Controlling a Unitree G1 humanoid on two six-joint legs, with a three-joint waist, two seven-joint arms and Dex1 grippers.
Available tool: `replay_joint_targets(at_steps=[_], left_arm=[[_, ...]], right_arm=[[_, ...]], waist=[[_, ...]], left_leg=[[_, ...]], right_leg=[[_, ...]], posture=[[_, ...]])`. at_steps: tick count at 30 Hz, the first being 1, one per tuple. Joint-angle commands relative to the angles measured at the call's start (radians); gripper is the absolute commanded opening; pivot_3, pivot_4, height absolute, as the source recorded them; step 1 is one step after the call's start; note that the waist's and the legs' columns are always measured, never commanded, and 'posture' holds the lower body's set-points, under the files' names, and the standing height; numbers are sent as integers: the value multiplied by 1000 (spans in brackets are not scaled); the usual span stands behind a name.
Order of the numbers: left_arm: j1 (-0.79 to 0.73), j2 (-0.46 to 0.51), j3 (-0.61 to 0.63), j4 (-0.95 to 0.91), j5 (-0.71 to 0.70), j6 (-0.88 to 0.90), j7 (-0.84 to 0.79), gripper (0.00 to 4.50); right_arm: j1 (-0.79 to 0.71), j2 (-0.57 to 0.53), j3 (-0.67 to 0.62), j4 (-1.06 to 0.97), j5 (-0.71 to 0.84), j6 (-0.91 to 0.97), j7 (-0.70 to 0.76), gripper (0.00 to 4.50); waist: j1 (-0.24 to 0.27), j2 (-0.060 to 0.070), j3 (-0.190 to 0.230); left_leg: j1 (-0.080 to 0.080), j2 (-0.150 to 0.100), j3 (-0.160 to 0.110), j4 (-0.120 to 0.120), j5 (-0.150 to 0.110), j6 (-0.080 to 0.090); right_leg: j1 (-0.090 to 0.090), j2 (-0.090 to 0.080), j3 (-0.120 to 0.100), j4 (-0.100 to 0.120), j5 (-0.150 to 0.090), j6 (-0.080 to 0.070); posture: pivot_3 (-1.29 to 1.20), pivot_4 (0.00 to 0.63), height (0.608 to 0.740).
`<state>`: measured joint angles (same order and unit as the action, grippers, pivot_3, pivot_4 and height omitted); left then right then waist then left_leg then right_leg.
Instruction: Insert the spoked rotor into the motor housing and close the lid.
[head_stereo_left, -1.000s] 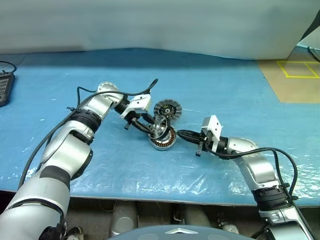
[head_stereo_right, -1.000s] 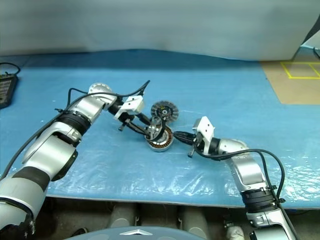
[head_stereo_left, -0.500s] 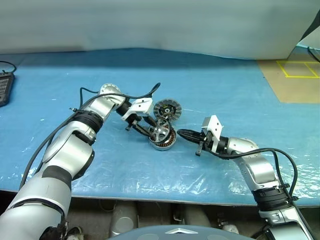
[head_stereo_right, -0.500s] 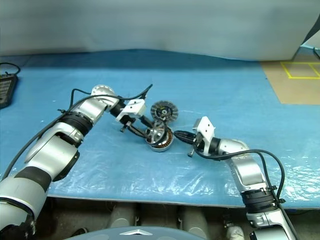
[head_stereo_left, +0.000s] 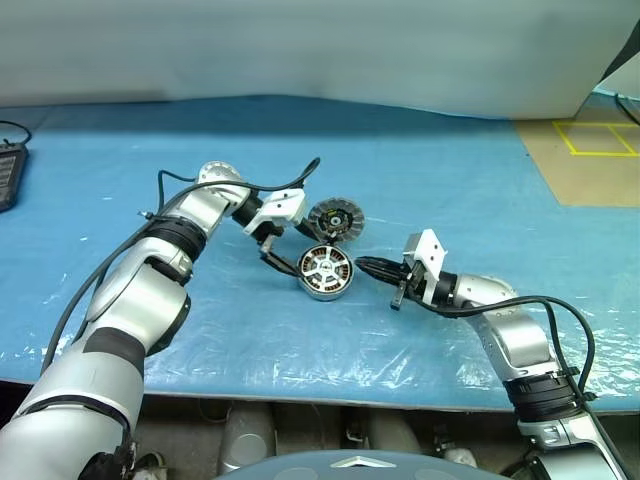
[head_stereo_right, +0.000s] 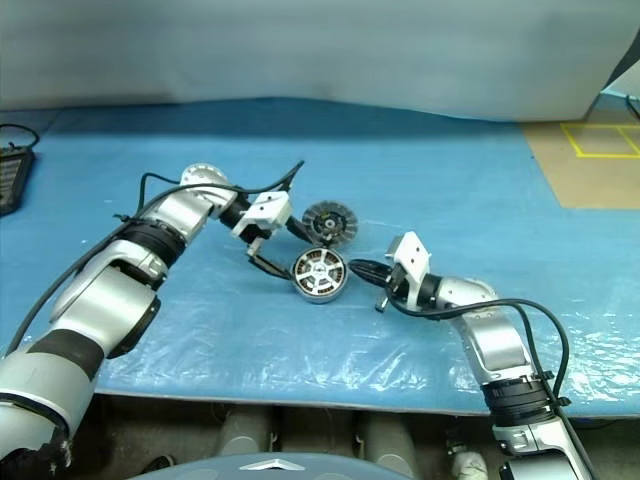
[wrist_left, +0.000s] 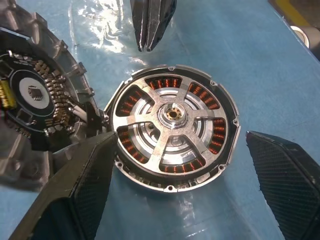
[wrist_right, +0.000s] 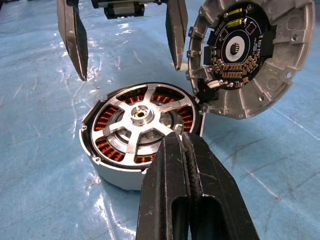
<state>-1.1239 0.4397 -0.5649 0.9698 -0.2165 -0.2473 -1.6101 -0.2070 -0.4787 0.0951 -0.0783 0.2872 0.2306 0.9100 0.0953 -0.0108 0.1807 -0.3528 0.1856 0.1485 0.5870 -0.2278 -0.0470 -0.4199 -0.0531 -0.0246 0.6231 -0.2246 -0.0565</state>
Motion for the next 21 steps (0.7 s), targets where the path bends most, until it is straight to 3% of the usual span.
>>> replay_joint_targets(at_steps=[1, 7, 21], left_arm=[[19, 48, 32, -63, -36, 17, -4, 4293], [105, 125, 102, -139, -34, 60, -4, 4293], [273, 118, 238, -317, 24, 163, 46, 4293]], right_arm=[[-41, 16, -8, -13, 18, 1, -8, 0], [-133, 64, 48, 58, -12, -19, 11, 0], [-213, 133, 129, 251, -110, -37, -10, 0]], waist=[[-3, 0, 0], [-4, 0, 0], [-5, 0, 0]], left_leg=[[0, 0, 0, 0, 0, 0], [2, 1, 0, -1, 0, 0], [2, 3, 0, -2, 0, 0]], right_leg=[[0, 0, 0, 0, 0, 0], [0, 0, 0, 0, 0, 0], [0, -1, -1, 0, -3, -4]], posture=[[0, 150, 740], [0, 150, 740], [0, 150, 740]])
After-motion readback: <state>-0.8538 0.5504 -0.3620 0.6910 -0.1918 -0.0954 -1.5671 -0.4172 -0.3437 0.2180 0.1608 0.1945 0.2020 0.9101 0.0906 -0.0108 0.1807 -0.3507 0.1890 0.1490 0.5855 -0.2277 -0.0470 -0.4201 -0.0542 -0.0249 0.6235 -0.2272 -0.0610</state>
